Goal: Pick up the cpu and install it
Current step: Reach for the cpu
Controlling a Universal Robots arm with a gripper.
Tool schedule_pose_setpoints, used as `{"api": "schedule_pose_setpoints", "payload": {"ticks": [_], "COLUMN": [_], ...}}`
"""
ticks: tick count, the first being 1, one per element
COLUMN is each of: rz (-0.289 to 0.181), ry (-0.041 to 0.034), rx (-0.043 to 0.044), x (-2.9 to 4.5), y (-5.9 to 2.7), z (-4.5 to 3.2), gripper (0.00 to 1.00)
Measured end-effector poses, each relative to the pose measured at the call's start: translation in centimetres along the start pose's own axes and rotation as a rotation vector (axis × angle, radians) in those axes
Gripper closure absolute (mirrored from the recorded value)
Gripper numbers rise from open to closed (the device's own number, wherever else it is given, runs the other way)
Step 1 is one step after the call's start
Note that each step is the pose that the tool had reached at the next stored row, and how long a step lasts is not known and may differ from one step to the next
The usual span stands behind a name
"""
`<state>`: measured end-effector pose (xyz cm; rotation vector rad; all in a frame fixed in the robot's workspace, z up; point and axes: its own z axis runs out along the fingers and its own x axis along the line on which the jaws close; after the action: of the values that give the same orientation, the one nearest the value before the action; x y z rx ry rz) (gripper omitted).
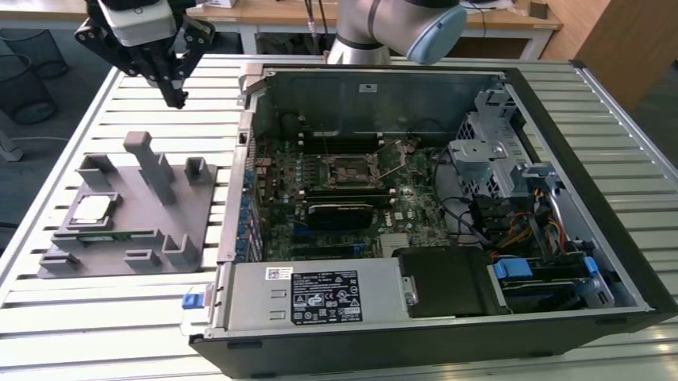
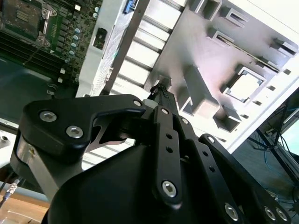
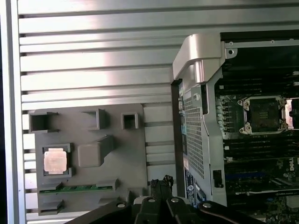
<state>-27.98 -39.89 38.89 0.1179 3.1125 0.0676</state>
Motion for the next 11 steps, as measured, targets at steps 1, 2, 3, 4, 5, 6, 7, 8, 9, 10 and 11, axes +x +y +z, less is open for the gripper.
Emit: {"api": "schedule_pose_setpoints", "payload": {"ticks": [1, 2, 3, 4, 5, 6, 7, 8, 9, 10, 11], "rz": [0.000, 0.000, 0.000, 0.000, 0.000, 0.000, 0.000, 0.000, 0.000, 0.000, 0.000], "ry": [0.0000, 0.0000, 0.0000, 0.0000, 0.0000, 0.0000, 0.0000, 0.0000, 0.0000, 0.0000, 0.0000], "rx": [0.0000, 0.0000, -0.0001, 0.0000, 0.0000, 0.0000, 0.0000, 0.0000, -0.0001, 0.0000, 0.0000], "x": [0.20, 0.46, 0.69, 0.95, 1.22, 1.51, 1.87, 2.30, 2.75, 3.19, 3.61], "y": [-0.02, -0.04, -0.05, -0.07, -0.09, -0.12, -0.14, -0.18, -0.21, -0.25, -0.28], "z": [0.00, 0.01, 0.01, 0.01, 0.01, 0.01, 0.01, 0.02, 0.02, 0.02, 0.02], "gripper": [0.89, 0.89, 0.89, 0.89, 0.89, 0.89, 0.89, 0.89, 0.89, 0.89, 0.89]}}
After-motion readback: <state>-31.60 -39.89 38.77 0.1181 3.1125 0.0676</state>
